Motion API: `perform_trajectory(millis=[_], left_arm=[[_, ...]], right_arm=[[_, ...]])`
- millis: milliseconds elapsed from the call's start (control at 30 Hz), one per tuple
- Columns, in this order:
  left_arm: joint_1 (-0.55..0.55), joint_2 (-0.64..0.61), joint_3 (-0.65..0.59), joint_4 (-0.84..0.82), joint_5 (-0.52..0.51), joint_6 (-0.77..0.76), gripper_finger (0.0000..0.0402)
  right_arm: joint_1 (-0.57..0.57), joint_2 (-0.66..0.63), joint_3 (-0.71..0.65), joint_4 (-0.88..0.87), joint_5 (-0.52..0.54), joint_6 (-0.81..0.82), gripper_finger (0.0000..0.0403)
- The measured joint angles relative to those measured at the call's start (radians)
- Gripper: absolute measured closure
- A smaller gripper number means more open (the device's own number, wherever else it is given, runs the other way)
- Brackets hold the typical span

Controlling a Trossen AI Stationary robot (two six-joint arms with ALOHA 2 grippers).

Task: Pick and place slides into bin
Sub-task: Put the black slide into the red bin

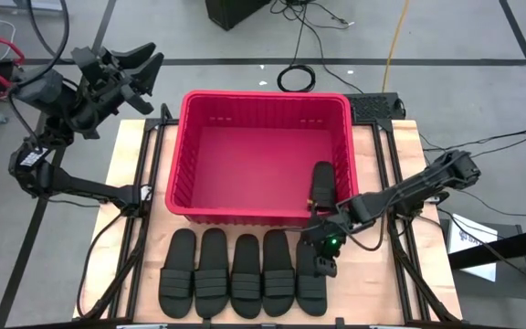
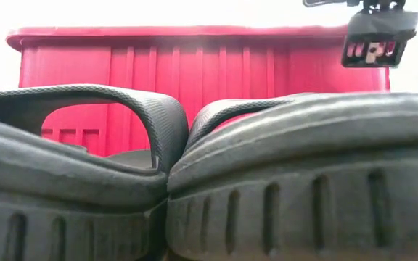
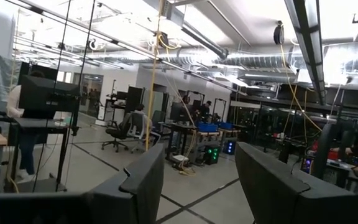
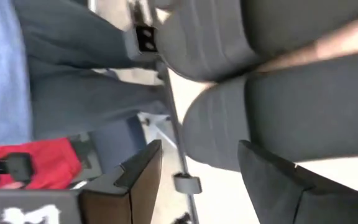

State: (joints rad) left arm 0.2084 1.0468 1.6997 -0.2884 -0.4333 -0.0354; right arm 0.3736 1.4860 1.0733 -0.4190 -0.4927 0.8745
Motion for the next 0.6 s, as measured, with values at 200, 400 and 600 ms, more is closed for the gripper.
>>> perform_trajectory(millis=[200,400,600], left_arm=[[0.000,0.010,0.000,-0.001,0.015,-0.013,0.0201],[0.000,0.014,0.000,0.001,0.016,-0.016,0.0201],[0.000,0.013,0.000,0.005,0.016,-0.017,0.0201]], right_arm=[[0.002,0.000,-0.020,-0.012,0.048,-0.003,0.0202],[0.011,0.001,-0.133,0.096,0.032,0.049,0.0211],[0.022,-0.005,-0.227,0.284,-0.026,0.142,0.0229]])
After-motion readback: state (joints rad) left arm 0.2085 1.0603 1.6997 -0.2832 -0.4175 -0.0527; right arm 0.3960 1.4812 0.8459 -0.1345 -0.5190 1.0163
